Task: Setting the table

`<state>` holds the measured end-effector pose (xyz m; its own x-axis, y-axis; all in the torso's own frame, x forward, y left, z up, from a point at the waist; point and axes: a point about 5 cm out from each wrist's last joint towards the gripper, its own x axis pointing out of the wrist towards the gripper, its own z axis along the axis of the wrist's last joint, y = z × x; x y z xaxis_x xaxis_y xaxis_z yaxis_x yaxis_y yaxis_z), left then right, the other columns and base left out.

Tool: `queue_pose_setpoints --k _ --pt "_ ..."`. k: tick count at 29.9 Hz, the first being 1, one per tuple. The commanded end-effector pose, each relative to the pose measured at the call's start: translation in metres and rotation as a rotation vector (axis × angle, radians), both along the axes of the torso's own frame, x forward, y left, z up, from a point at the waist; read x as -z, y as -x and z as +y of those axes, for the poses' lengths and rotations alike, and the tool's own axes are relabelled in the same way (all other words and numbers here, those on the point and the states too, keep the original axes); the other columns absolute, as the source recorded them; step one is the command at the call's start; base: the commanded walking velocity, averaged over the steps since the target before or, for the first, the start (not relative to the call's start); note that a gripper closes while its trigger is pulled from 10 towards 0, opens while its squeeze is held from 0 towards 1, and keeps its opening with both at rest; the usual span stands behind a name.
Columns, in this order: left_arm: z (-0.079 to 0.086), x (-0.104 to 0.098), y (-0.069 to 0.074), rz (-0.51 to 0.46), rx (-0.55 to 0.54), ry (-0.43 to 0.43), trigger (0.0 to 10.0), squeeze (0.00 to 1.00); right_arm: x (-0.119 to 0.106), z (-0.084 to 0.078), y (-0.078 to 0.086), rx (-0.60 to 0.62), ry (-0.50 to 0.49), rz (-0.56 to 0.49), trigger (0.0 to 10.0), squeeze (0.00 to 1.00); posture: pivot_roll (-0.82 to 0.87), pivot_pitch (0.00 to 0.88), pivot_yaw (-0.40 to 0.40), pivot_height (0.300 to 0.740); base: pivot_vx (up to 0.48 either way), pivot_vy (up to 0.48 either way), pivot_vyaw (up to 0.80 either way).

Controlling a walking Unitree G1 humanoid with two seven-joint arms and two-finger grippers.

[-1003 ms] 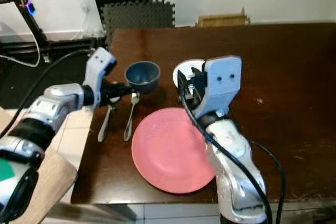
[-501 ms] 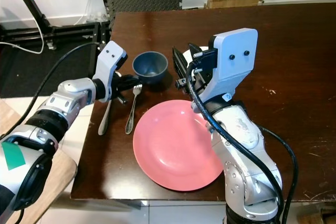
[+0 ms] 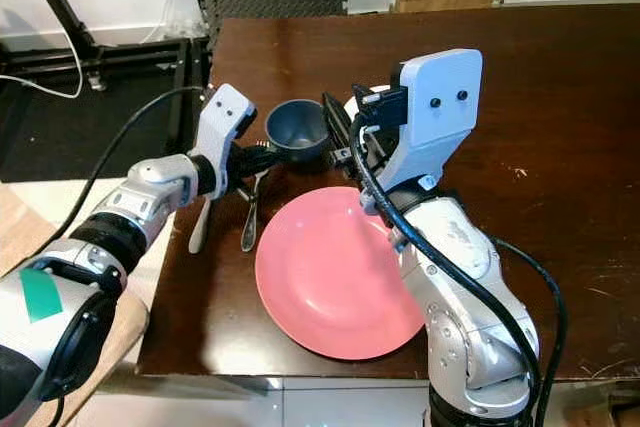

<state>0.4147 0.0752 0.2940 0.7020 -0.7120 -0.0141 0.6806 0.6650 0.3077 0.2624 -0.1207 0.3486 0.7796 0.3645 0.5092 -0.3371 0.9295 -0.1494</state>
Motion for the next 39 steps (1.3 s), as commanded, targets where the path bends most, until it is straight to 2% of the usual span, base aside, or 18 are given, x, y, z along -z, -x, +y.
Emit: queue_pose_setpoints --k 1,2,9,10,13,20,22,25,26,27,29,31,32,33,34,35,36,39 --pt "0.001 0.003 0.0 0.002 -0.001 -0.02 10.0 0.14 -0.002 0.005 0.008 -0.033 -0.001 -0.021 10.0 0.0 -0.11 0.319 0.165 0.74 0.0 0.0 0.0" --pt "0.001 0.003 0.0 0.006 0.003 -0.016 10.0 1.0 -0.001 0.005 0.008 -0.033 -0.001 -0.02 10.0 0.0 -0.11 0.318 0.165 0.74 0.0 0.0 0.0" --pt "0.003 -0.001 0.0 -0.006 0.006 -0.007 10.0 1.0 -0.001 0.004 0.008 -0.034 -0.001 -0.018 10.0 0.0 -0.11 0.312 0.162 0.74 0.0 0.0 0.0" --pt "0.005 -0.004 0.0 -0.012 0.009 0.001 10.0 0.0 -0.001 0.005 0.008 -0.035 -0.001 -0.018 10.0 0.0 -0.1 0.306 0.16 0.74 0.0 0.0 0.0" --pt "0.009 -0.01 0.0 -0.019 0.025 0.018 10.0 0.0 -0.001 0.005 0.007 -0.039 -0.001 -0.019 10.0 0.0 -0.1 0.298 0.158 0.74 0.0 0.0 0.0" --pt "0.045 -0.037 0.009 -0.039 0.184 0.087 10.0 0.0 0.002 0.006 0.011 -0.045 -0.016 -0.023 10.0 0.0 -0.07 0.253 0.165 0.74 0.0 0.0 0.0" --pt "0.06 -0.044 0.02 -0.041 0.266 0.116 10.0 0.0 0.007 0.002 0.014 -0.034 -0.039 -0.008 10.0 0.0 -0.04 0.228 0.157 0.74 0.0 0.0 0.0" --pt "0.066 -0.045 0.028 -0.05 0.306 0.118 10.0 0.0 0.011 -0.001 0.016 -0.023 -0.052 0.003 10.0 0.0 -0.04 0.219 0.149 0.74 0.0 0.0 0.0" --pt "0.072 -0.046 0.04 -0.056 0.325 0.138 10.0 0.0 0.018 -0.005 0.018 0.007 -0.059 0.024 10.0 0.0 -0.02 0.2 0.145 0.74 0.0 0.0 0.0" --pt "0.075 -0.04 0.053 -0.061 0.306 0.154 10.0 0.0 0.028 -0.009 0.021 0.051 -0.07 0.053 10.0 0.0 -0.01 0.181 0.135 0.74 0.0 0.0 0.0" --pt "0.075 -0.04 0.053 -0.061 0.306 0.154 10.0 0.0 0.028 -0.009 0.021 0.051 -0.07 0.053 10.0 0.0 -0.01 0.181 0.135 0.74 0.0 0.0 0.0" --pt "0.073 -0.016 0.073 -0.044 0.212 0.209 10.0 0.0 0.05 -0.015 0.025 0.156 -0.062 0.118 10.0 0.0 -0.01 0.148 0.117 0.74 0.0 0.0 0.0" --pt "0.073 -0.016 0.073 -0.044 0.212 0.209 10.0 0.0 0.05 -0.015 0.025 0.156 -0.062 0.118 10.0 0.0 -0.01 0.148 0.117 0.74 0.0 0.0 0.0" --pt "0.07 0.004 0.08 -0.04 0.15 0.227 10.0 0.0 0.064 -0.017 0.025 0.226 -0.058 0.161 10.0 0.0 -0.01 0.126 0.101 0.74 0.0 0.0 0.0" --pt "0.07 0.004 0.08 -0.04 0.15 0.227 10.0 0.0 0.064 -0.017 0.025 0.226 -0.058 0.161 10.0 0.0 -0.01 0.126 0.101 0.74 0.0 0.0 0.0" --pt "0.067 0.021 0.086 -0.027 0.092 0.257 10.0 0.0 0.079 -0.02 0.025 0.273 -0.069 0.202 10.0 0.0 -0.02 0.102 0.087 0.74 0.0 0.0 0.0" --pt "0.067 0.021 0.086 -0.027 0.092 0.257 10.0 0.0 0.079 -0.02 0.025 0.273 -0.069 0.202 10.0 0.0 -0.02 0.102 0.087 0.74 0.0 0.0 0.0" --pt "0.064 0.049 0.093 -0.018 0.004 0.268 10.0 0.0 0.102 -0.025 0.022 0.329 -0.075 0.252 10.0 0.0 -0.02 0.059 0.07 0.74 0.0 0.0 0.0"
